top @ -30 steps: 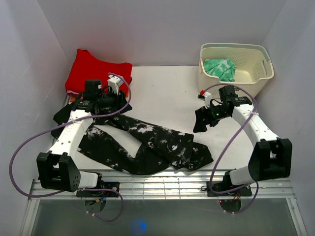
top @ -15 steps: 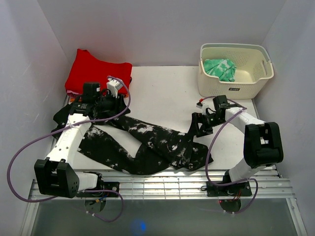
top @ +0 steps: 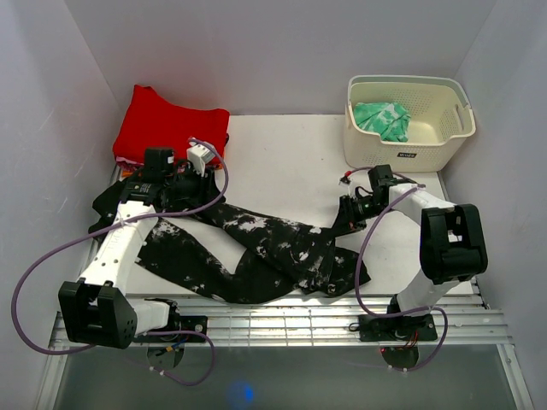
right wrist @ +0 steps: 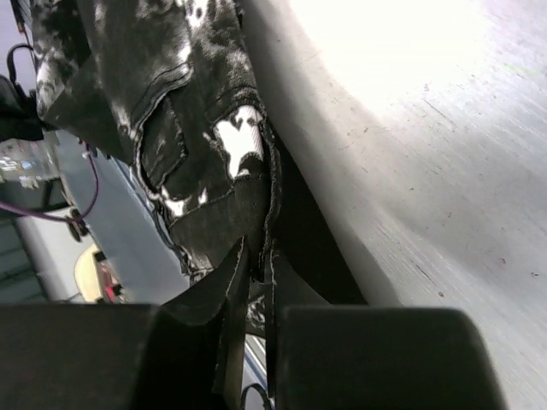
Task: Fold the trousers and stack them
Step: Flatten the trousers out
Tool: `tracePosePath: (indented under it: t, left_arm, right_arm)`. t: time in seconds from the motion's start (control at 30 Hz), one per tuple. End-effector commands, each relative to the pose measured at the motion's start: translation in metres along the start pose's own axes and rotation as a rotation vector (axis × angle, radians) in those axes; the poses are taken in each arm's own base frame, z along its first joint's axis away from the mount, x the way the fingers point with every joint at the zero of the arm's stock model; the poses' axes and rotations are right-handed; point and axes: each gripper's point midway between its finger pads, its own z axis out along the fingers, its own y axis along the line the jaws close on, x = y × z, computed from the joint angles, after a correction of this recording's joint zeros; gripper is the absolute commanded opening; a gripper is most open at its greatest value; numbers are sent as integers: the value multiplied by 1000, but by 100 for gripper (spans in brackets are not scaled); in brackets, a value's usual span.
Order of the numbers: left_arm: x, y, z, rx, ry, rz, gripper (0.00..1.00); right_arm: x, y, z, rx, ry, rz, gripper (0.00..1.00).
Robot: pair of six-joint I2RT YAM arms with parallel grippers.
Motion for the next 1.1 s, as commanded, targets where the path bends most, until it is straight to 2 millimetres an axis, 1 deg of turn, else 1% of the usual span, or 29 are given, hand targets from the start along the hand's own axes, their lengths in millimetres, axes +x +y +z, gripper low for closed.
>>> tracePosePath:
  t: [0.0,0.07,0.1,0.13,0.17,0.2,0.23,0.27,0.3,0.33,0.37,0.4,0.43,0.5,0.53,0.57,0.6,0.67,0.7,0.77,0.8,0.83,0.87,0.9,0.93,0.97,1.0,1.03,1.07]
  left_arm:
    - [-1,-6,-7,14,-18,38,43]
    - [3,-6,-8,7,-10,44,43]
    - [4,-6,-8,8,-6,46,42]
    - [5,-6,-8,7,-3,50,42]
    - [7,-6,-9,6,2,51,42]
    - [7,-6,-10,3,2,50,41]
    - [8,-6,-10,2,4,49,41]
    - [9,-7,-11,4,7,49,41]
    - [9,-8,-11,5,5,50,40]
    - [8,-8,-13,2,0,53,40]
    - [8,-8,-13,2,-2,52,40]
    - [7,-7,-13,-6,-4,51,40]
    - [7,-7,-14,-11,-5,49,40]
    - [7,-2,-13,-33,-2,42,40]
    - [8,0,-13,-44,0,39,40]
    - [8,4,-13,-60,3,37,40]
    - [8,7,-13,-75,7,36,40]
    - [10,20,-16,-141,21,28,39]
    - [12,28,-19,-172,23,18,38]
    - [17,44,-23,-244,36,-5,37]
    - [20,50,-25,-267,44,-19,36]
    - [28,63,-31,-329,67,-56,36]
    - [36,71,-33,-356,88,-81,36]
    - [48,88,-44,-409,106,-138,35]
    - [58,94,-49,-428,131,-173,35]
    - [68,101,-54,-447,146,-204,36]
    - [76,106,-60,-462,160,-227,37]
    - [90,118,-75,-498,180,-264,38]
    - [98,124,-81,-516,192,-284,39]
  right_arm:
    - [-21,25,-25,-24,-83,-101,8]
    - [-26,33,-41,0,-120,-142,8]
    - [-29,29,-51,37,-145,-149,8]
    - [-32,29,-59,58,-164,-167,8]
    - [-37,35,-75,93,-189,-217,8]
    - [-42,26,-90,160,-221,-220,8]
    - [-46,24,-101,191,-237,-239,8]
    - [-54,24,-122,245,-277,-279,8]
    - [-59,10,-140,333,-298,-275,8]
    - [-64,5,-150,374,-304,-290,8]
    - [-76,1,-169,432,-334,-321,8]
    - [-81,-11,-180,507,-324,-356,8]
    - [-87,-20,-184,538,-311,-369,8]
    - [-106,-40,-201,656,-322,-422,8]
    - [-111,-53,-202,684,-311,-420,8]
    - [-116,-61,-204,714,-310,-427,8]
    - [-123,-73,-210,774,-315,-434,8]
    - [-132,-92,-216,847,-312,-428,8]
    - [-140,-100,-228,920,-327,-431,8]
    - [-150,-108,-239,985,-350,-431,8]
    - [-152,-111,-246,1023,-356,-420,11]
    - [-158,-107,-253,1037,-372,-424,17]
    - [-159,-105,-256,1041,-377,-421,23]
    - [-160,-102,-259,1045,-379,-421,46]
    - [-158,-96,-262,1041,-367,-420,62]
    - [-155,-92,-262,1032,-355,-419,73]
    - [-150,-87,-262,1014,-337,-419,82]
    - [-144,-81,-262,998,-319,-417,85]
    - [-126,-82,-255,966,-263,-388,88]
